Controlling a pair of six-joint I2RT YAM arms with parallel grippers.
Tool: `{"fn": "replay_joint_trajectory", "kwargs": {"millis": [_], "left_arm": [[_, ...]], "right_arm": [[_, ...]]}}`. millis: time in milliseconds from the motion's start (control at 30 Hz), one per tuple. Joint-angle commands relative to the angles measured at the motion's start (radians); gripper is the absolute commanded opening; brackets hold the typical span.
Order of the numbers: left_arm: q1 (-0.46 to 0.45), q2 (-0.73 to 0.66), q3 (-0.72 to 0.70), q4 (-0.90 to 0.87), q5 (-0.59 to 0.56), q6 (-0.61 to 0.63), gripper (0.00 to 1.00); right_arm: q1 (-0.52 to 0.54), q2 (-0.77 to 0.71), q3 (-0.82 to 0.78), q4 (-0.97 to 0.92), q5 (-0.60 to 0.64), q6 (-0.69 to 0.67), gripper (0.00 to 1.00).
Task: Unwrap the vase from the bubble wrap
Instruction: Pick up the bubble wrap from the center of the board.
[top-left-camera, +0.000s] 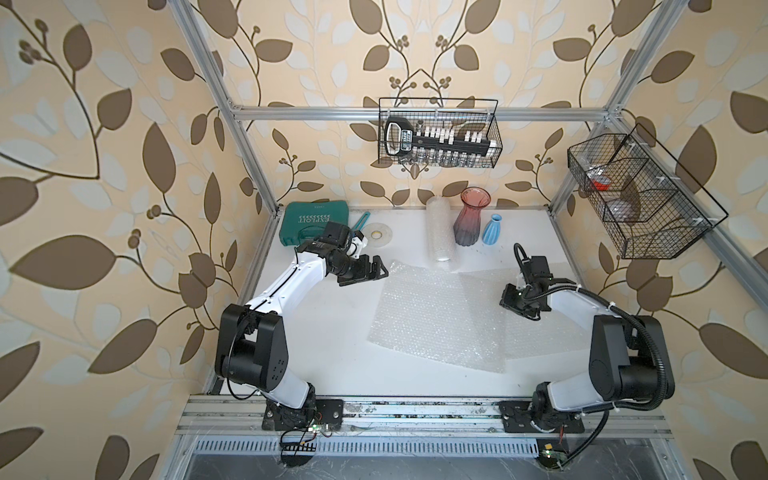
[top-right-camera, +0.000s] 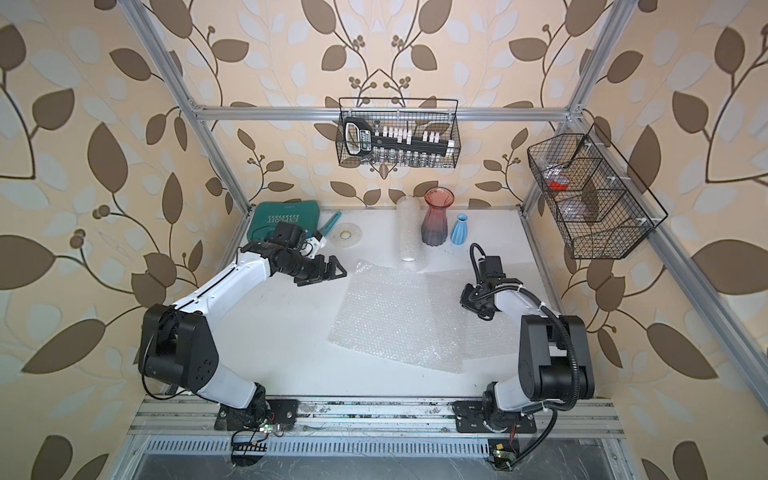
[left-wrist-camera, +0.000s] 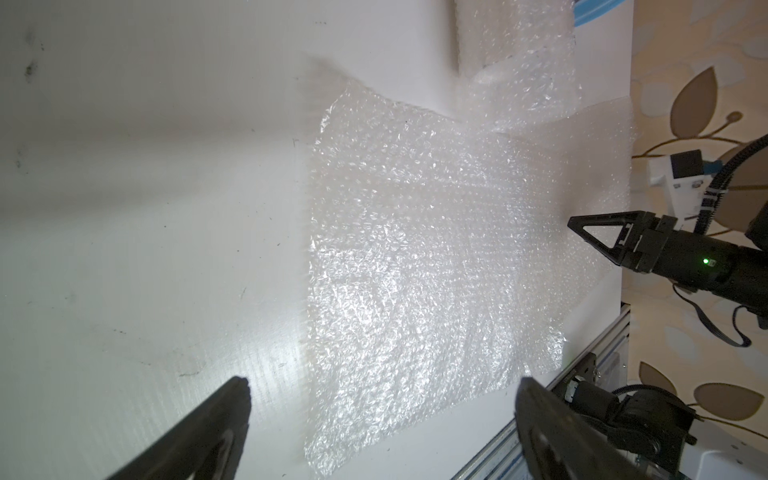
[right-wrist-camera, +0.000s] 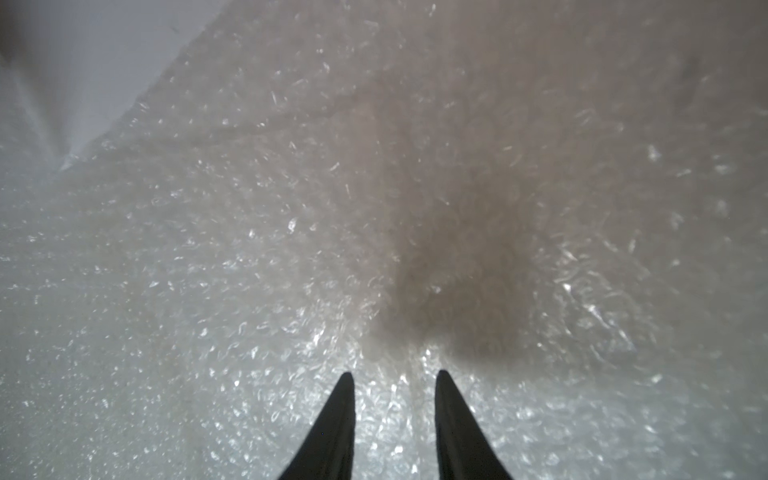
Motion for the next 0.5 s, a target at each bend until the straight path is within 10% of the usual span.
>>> {"fn": "replay_joint_trajectory", "kwargs": {"millis": [0,467], "left_arm": [[0.001,-0.041,0.01,-0.018,-0.014,0.018,0.99],[0.001,-0.03,0.02,-0.031,-0.002,0.019,0.99]], "right_arm": [[-0.002,0.034,0.026,0.02,-0.03,-0.014,0.29],[-0.001,0.037,0.028,0.0,-0.077,-0.044,0.0]]}}
